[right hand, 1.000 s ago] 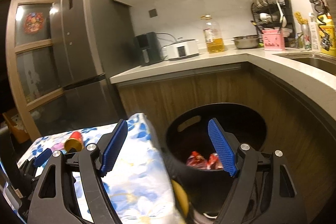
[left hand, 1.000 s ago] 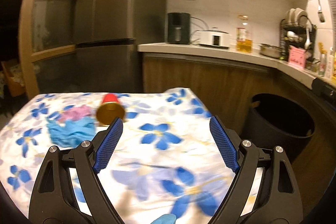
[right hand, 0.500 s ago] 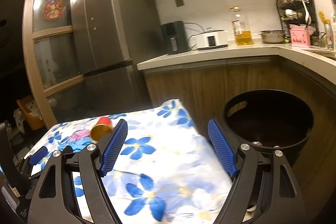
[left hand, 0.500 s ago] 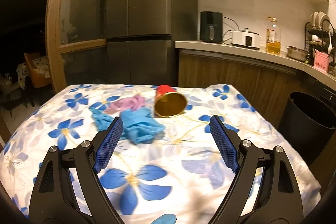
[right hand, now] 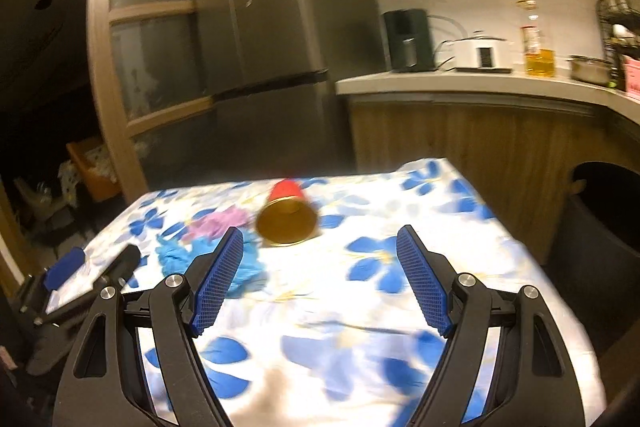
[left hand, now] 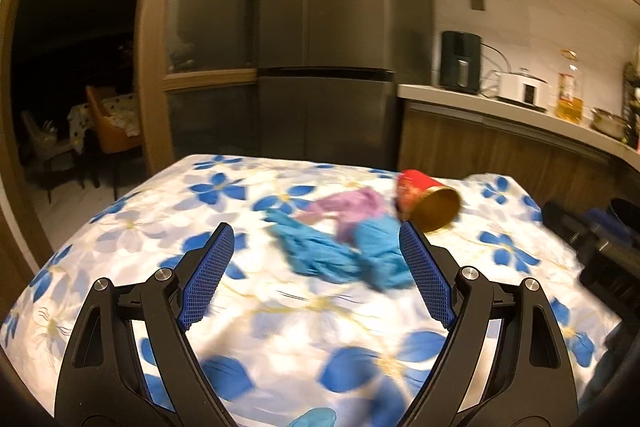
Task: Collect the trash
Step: 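Move both tools back over the table toward the blue gloves and cup, then grasp a blue glove with the right tool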
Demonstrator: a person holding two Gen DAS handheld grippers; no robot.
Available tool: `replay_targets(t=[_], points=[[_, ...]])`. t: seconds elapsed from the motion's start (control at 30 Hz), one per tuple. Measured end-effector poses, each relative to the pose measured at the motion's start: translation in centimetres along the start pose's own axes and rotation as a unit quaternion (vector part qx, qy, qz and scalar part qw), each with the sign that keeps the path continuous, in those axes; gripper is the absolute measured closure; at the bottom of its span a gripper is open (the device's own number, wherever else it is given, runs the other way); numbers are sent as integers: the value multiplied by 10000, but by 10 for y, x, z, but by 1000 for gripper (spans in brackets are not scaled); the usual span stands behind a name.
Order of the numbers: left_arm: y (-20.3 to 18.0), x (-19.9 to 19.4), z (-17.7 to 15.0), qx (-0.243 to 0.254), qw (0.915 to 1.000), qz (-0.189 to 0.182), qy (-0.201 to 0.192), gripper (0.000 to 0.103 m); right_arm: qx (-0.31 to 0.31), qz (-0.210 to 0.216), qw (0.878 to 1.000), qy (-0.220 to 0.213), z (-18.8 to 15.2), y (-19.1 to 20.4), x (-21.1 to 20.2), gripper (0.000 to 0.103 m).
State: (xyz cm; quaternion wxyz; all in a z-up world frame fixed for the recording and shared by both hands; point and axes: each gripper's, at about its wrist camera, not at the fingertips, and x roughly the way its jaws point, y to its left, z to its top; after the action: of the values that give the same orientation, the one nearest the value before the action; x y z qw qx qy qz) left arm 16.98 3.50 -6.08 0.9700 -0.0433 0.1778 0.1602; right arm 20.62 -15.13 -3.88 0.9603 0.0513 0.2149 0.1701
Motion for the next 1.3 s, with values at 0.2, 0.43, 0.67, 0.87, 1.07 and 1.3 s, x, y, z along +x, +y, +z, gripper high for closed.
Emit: replay_targets(t=[0.2,0.43,0.67,0.87,1.07,1.3], points=[[27,9,6,-120,9997,210,-74,20,-90,159,9994,306,-7,31,40,26],[50,19,10,-350,9991,258,1,20,-290,230,9973,629,-17,55,75,27],[61,23,14,-397,9986,347,-53,20,-343,273,9945,951,-22,65,97,38],[57,29,12,-373,9989,288,12,20,-379,399,9914,1188,-28,67,106,66],[53,34,11,-420,9989,221,58,20,-303,552,9913,1153,-26,64,101,95],[40,49,11,-417,9988,120,244,20,-188,483,9965,652,-12,45,63,99]])
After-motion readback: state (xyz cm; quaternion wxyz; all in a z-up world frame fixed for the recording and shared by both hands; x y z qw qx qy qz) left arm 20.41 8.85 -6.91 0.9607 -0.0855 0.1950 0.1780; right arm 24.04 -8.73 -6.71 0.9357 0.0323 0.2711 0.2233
